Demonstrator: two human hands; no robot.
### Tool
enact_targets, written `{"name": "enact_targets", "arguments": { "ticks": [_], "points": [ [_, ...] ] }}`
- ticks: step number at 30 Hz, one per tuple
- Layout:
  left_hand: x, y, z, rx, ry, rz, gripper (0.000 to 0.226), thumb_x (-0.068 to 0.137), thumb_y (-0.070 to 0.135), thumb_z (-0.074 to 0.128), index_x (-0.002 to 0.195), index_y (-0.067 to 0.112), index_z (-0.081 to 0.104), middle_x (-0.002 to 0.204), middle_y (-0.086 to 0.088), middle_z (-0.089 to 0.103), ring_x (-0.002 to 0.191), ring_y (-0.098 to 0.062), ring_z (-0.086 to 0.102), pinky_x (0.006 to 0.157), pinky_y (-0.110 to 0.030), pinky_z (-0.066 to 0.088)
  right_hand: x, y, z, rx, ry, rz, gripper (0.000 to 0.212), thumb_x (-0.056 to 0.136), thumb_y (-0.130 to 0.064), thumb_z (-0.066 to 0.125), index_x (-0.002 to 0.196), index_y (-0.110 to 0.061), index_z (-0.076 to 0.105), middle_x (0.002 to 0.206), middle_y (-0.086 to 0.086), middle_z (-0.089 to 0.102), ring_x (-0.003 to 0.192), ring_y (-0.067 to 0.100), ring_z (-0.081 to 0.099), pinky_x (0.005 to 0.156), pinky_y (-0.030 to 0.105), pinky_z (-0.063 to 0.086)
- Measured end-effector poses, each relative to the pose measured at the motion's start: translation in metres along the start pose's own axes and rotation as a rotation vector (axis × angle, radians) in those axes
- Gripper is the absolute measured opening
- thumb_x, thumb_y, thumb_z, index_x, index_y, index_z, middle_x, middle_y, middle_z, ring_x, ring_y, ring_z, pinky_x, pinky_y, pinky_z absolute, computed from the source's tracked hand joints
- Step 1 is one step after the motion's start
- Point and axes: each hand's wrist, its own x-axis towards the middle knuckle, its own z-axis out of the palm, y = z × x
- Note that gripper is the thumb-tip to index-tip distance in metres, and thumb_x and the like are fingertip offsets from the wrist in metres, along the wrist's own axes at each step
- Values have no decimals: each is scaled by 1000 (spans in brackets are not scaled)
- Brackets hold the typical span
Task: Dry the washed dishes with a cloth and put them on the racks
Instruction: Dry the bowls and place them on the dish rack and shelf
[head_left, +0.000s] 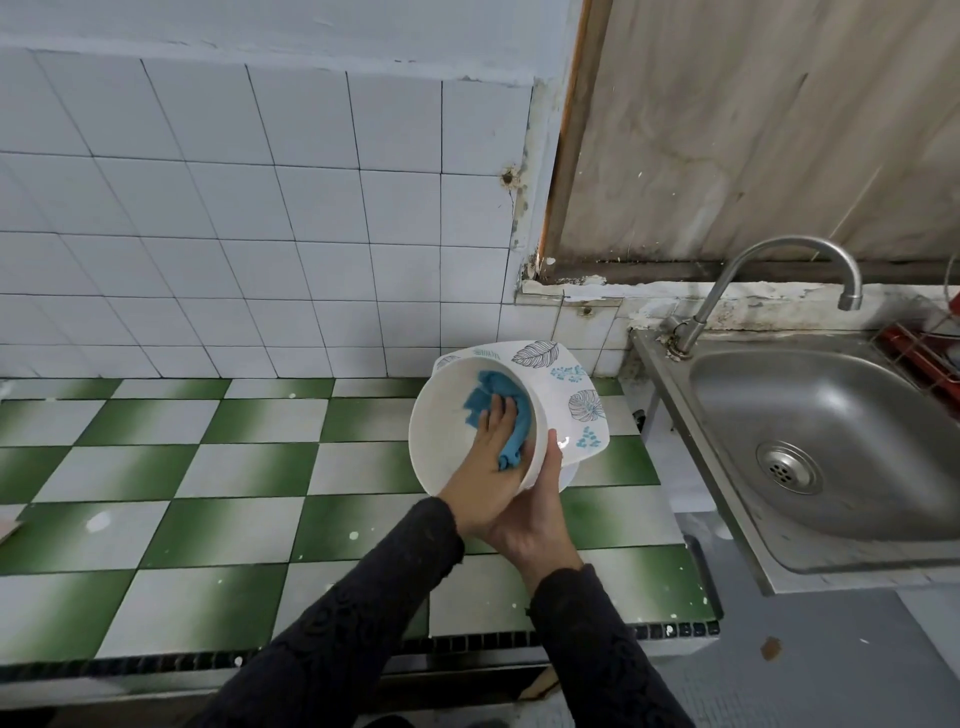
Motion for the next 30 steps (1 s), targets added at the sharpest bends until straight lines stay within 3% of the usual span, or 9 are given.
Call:
{"name": "enact_targets", "arguments": {
  "ticks": [4, 7, 10, 15, 18, 23, 25, 27, 30],
  "points": [
    [-7, -2, -14, -106, -154, -68, 59, 99, 50, 44, 153, 40, 23, 162, 10, 22, 148, -11, 22, 123, -40, 17, 0, -6, -7, 18, -61, 50, 83, 80, -73, 62, 144, -20, 53, 139, 14, 61, 127, 36, 59, 98, 58, 51],
    [-13, 4, -29, -170, -242, -108, 60, 84, 63, 48, 138, 35, 55, 140, 10, 56, 130, -11, 49, 118, -37, 31, 4, -8, -6, 25, -16, 21, 90, 77, -77, 59, 144, -16, 53, 139, 18, 61, 123, 37, 62, 93, 56, 55],
    [-19, 17, -46, -49, -317, -106, 52, 86, 57, 46, 128, 30, 62, 127, 6, 65, 120, -14, 56, 112, -38, 38, 2, -9, 1, 72, 13, -10, 85, 79, -76, 59, 137, -15, 59, 130, 17, 66, 113, 36, 68, 91, 55, 57],
    [-24, 25, -86, 17, -458, -116, 44, 92, 51, 49, 124, 24, 60, 121, -2, 66, 114, -16, 59, 105, -31, 44, -13, -2, 4, 115, 18, -13, 84, 82, -72, 65, 145, -20, 50, 139, 26, 58, 125, 47, 57, 99, 64, 48],
    [-27, 28, -107, -284, -334, -218, 30, 96, 39, 59, 108, 12, 60, 98, -4, 67, 84, -4, 62, 77, -14, 51, -22, -2, 5, 113, -3, -37, 92, 77, -72, 69, 148, -18, 48, 143, 27, 53, 128, 50, 53, 101, 68, 45],
    [-32, 33, -111, -1014, -37, -416, 17, 98, 23, 56, 110, 12, 61, 103, -8, 73, 83, -18, 72, 66, -29, 60, -51, -9, 15, 138, 126, -171, 84, 74, -72, 67, 141, -22, 53, 140, 26, 53, 120, 57, 55, 92, 74, 47],
    [-36, 36, -105, -1118, 45, -389, 17, 98, 21, 57, 111, 13, 63, 98, -4, 75, 82, -18, 73, 65, -30, 60, -65, -12, 16, 104, 172, -244, 77, 78, -71, 63, 139, -25, 53, 139, 24, 54, 119, 55, 57, 85, 72, 51],
    [-39, 39, -95, -1116, 20, -348, 29, 94, 19, 61, 123, 13, 62, 112, -7, 73, 98, -23, 71, 78, -36, 61, -79, -15, 14, 59, 182, -330, 75, 80, -70, 62, 141, -27, 51, 139, 23, 55, 118, 52, 59, 82, 68, 54],
    [-38, 45, -75, -912, 24, -358, 34, 91, 12, 67, 124, 13, 61, 118, -9, 70, 108, -27, 67, 87, -37, 58, -101, -21, 3, -57, 227, -464, 73, 81, -69, 64, 141, -29, 52, 137, 19, 60, 119, 45, 62, 78, 59, 59]
  ]
}}
